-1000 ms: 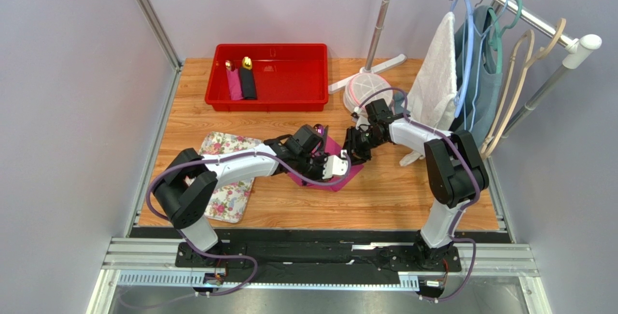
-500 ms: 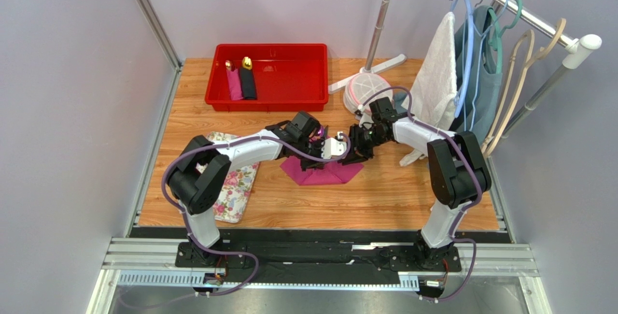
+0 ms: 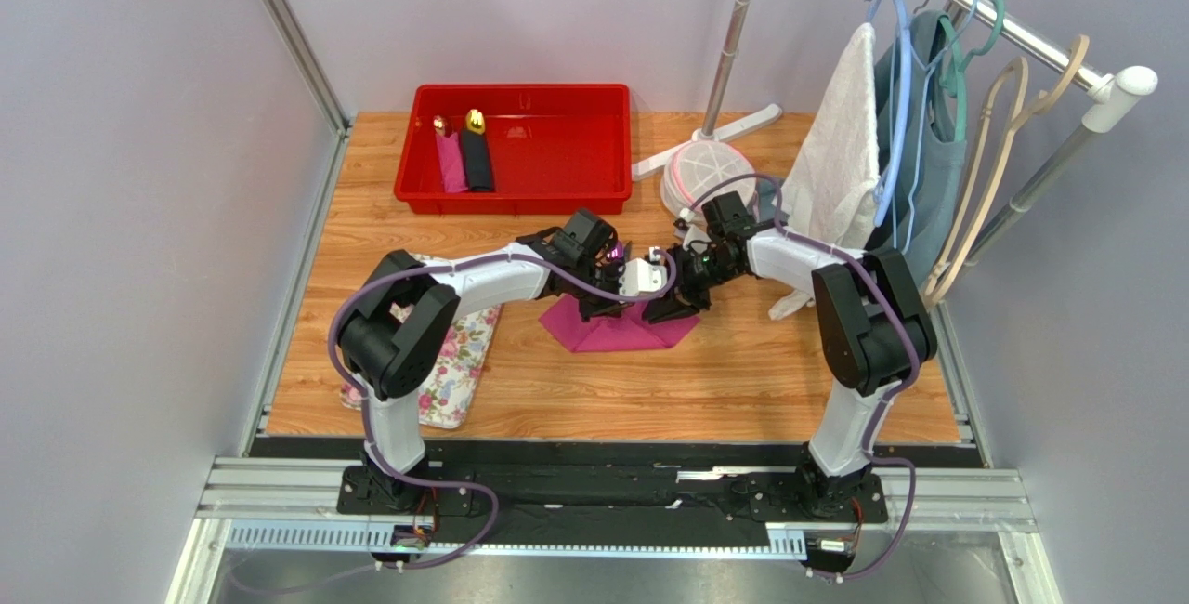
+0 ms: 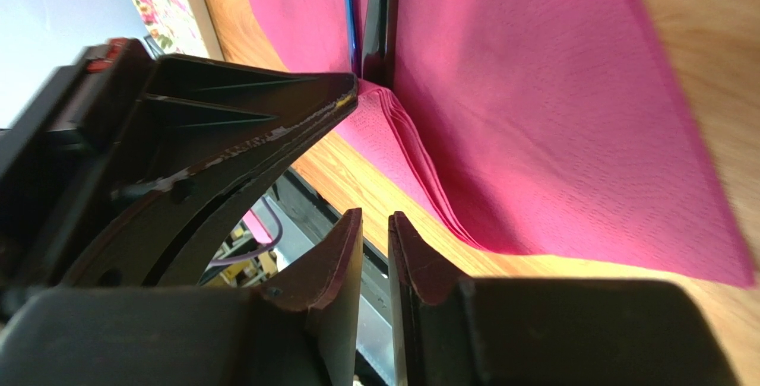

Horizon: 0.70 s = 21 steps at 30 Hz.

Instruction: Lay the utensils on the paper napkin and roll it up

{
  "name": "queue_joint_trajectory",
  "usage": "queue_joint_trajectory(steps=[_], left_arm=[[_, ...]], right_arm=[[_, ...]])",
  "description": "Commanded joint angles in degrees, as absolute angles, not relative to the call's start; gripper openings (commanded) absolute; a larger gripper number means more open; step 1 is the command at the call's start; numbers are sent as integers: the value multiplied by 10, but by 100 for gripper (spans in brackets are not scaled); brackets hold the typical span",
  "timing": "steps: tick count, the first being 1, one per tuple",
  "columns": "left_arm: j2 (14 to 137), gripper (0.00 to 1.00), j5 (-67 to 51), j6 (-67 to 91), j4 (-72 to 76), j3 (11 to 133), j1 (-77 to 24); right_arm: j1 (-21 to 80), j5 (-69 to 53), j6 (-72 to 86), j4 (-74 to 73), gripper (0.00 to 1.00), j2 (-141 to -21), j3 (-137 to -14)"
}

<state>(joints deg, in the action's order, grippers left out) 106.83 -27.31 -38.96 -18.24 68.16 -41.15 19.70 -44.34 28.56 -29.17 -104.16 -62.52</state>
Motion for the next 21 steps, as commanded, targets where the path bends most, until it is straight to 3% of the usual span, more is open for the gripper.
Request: queue_joint_trajectory(steps=[1, 21], left_arm=[[1070, 0, -277, -400, -169, 705, -409], [1097, 0, -265, -416, -189, 738, -406]], right_arm=[[215, -459, 300, -267, 19, -1057, -621], [233, -423, 314, -249, 14, -1109, -625]])
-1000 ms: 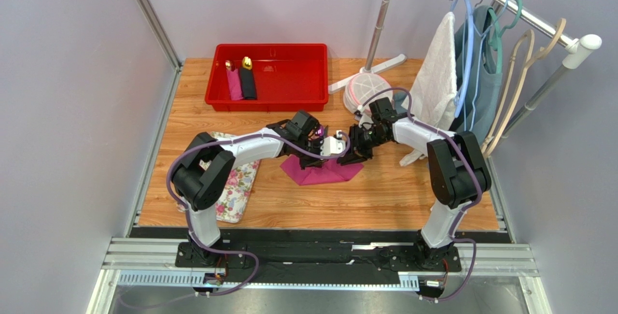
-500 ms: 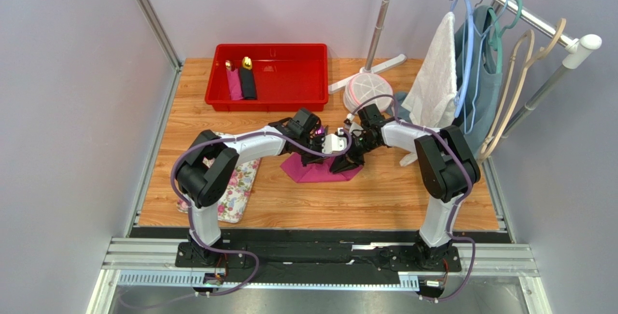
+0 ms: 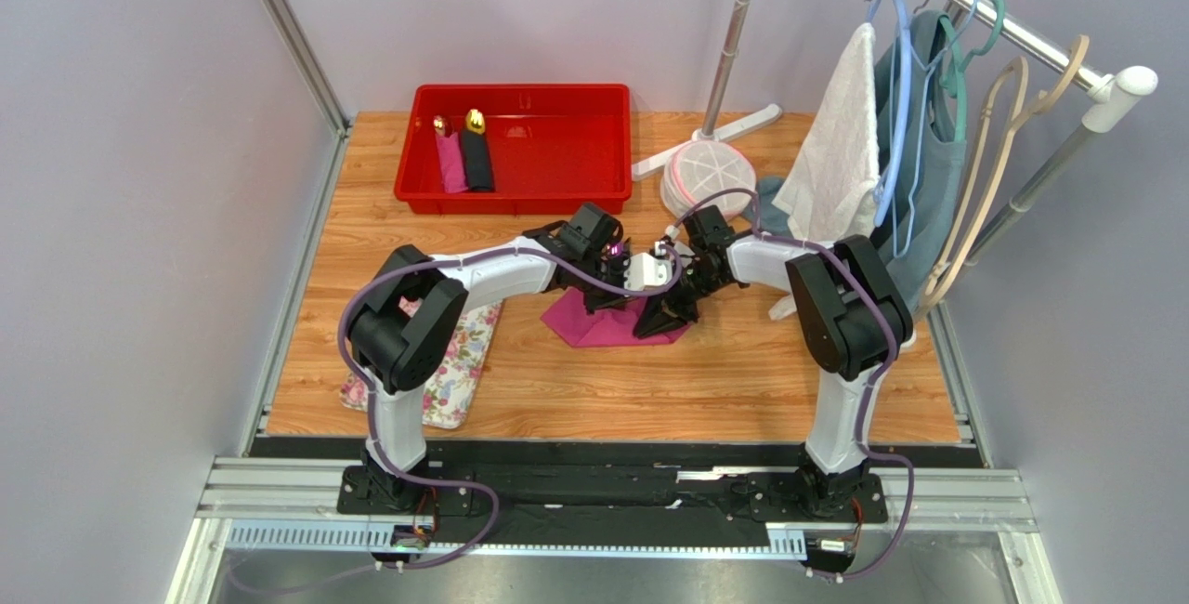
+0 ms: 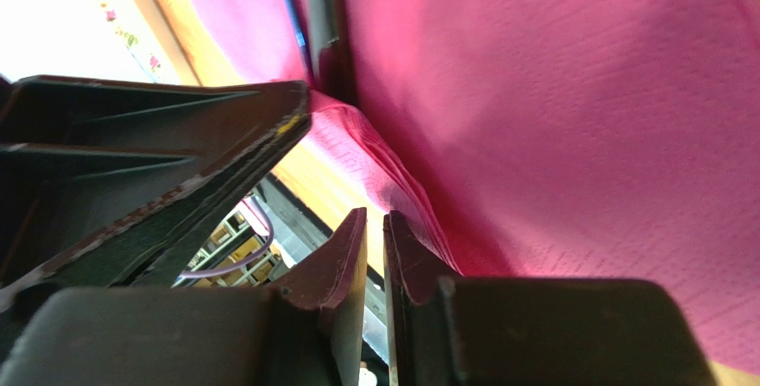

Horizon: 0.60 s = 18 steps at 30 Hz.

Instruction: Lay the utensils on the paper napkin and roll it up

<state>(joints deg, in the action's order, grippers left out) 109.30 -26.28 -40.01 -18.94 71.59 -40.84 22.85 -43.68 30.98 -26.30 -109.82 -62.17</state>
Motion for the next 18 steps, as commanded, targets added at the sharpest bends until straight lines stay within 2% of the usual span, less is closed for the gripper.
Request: queue_joint_trajectory(steps=[1, 3, 5, 6, 8, 12, 14, 16, 18], left_arm=[[1098, 0, -264, -414, -188, 739, -406], [1097, 1, -258, -400, -191, 742, -403], [1086, 7, -274, -376, -198, 744, -391], [1079, 17, -281, -342, -202, 745, -385], [1050, 28, -308, -275, -218, 747, -365], [1002, 29, -380, -131, -265, 749, -324], [984, 34, -434, -27, -279, 737, -297], [970, 37, -497, 34, -273, 705, -279], [959, 37, -509, 129, -234, 663, -265]], right_arm=[[233, -416, 312, -250, 14, -1112, -625], [234, -408, 312, -254, 11, -1119, -626], [234, -400, 310, -256, 11, -1126, -627], [234, -397, 311, -258, 10, -1132, -628], [234, -391, 309, -258, 9, -1137, -631], [234, -387, 309, -258, 8, -1143, -631], [234, -383, 308, -258, 8, -1141, -628], [233, -383, 306, -259, 8, -1137, -625], [234, -383, 307, -260, 8, -1137, -622]])
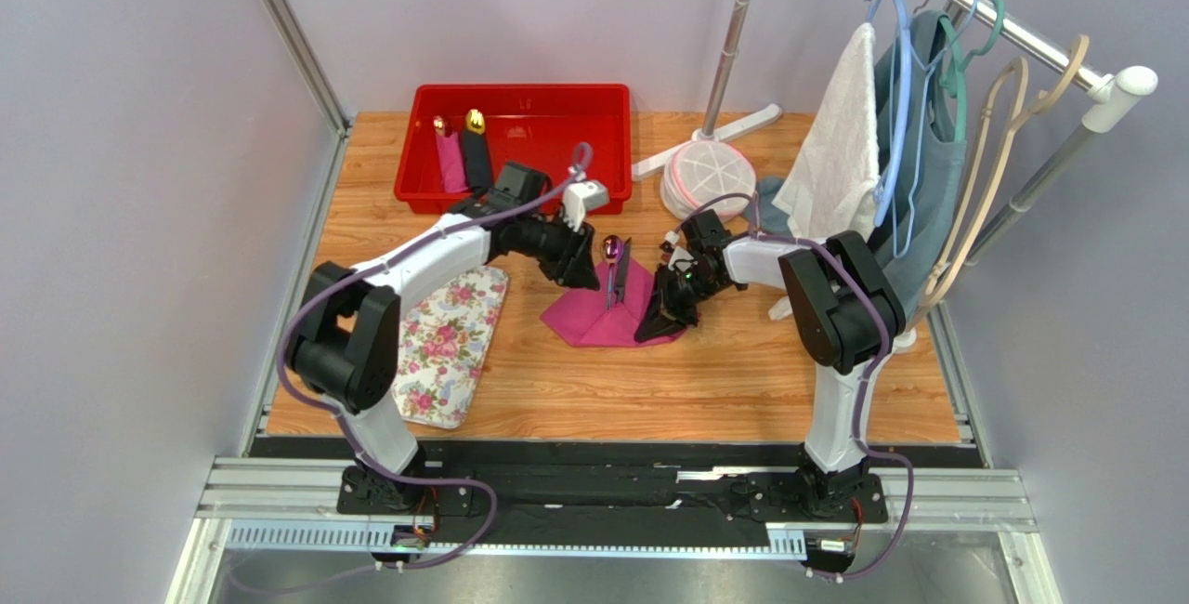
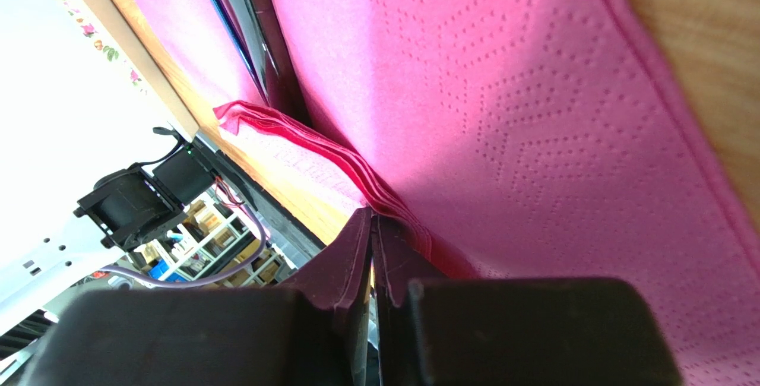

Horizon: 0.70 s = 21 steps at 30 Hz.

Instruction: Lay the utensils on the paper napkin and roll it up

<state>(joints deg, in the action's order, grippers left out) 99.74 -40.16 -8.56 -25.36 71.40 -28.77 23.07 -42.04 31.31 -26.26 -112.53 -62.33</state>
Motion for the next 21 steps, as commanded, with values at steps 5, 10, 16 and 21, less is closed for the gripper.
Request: queue_joint_trajectory(steps=[5, 10, 16, 21], left_arm=[[950, 22, -541, 268, -119, 592, -273], [997, 10, -526, 286, -100, 578, -284], [1067, 0, -520, 276, -119, 599, -283], [1085, 0, -511, 258, -127, 593, -283]], right_arm=[[234, -383, 308, -259, 8, -1134, -621], [233, -388, 311, -255, 8, -1134, -621], [234, -393, 312, -253, 7, -1134, -623], [234, -394, 306, -257, 6, -1130, -624]])
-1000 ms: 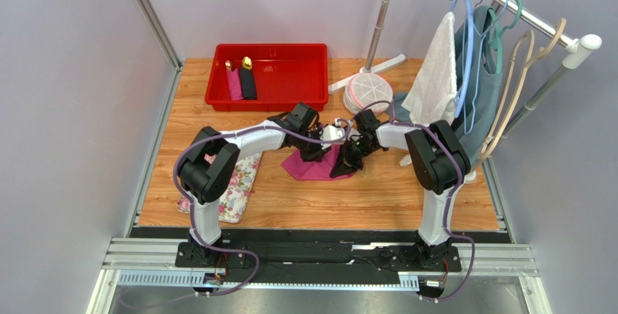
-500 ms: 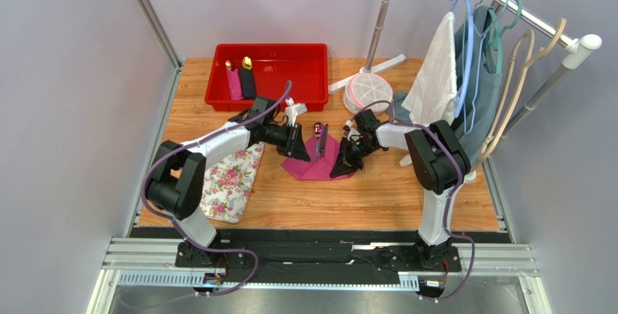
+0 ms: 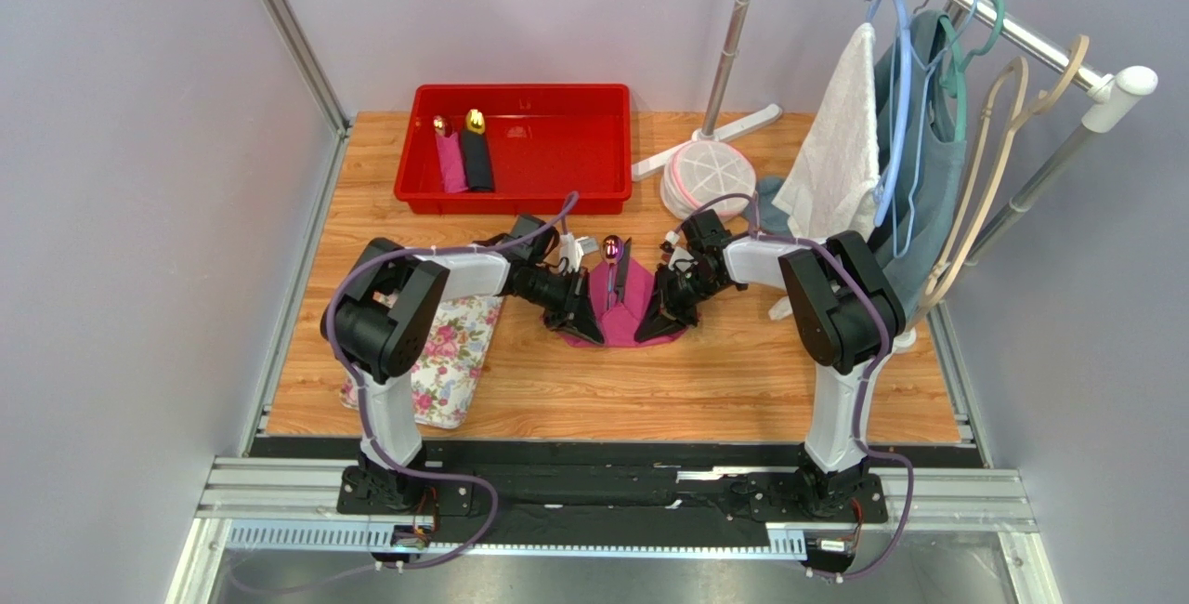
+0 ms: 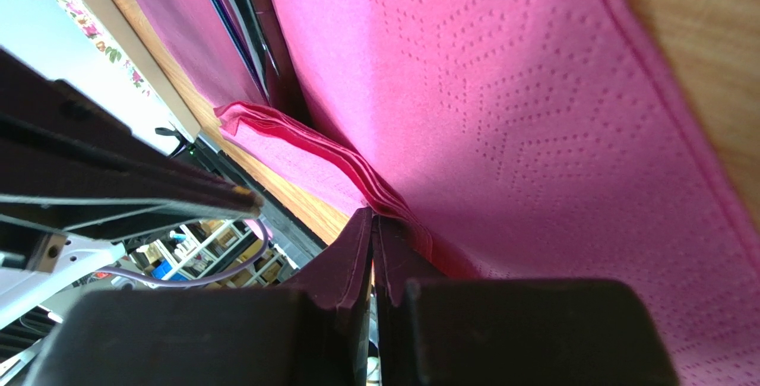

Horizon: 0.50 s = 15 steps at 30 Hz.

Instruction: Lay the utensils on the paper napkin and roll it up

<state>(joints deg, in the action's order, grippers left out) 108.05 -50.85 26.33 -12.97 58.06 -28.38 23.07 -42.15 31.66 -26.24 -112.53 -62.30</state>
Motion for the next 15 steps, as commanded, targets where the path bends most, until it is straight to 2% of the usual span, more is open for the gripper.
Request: queue_joint_trajectory(steps=[1, 15], left_arm=[[1092, 0, -504, 258, -126, 591, -280], [1151, 0, -503, 278, -119, 570, -246]], right_arm=[[234, -392, 305, -258, 6, -1129, -625], [234, -388, 280, -271, 5, -1119, -634]])
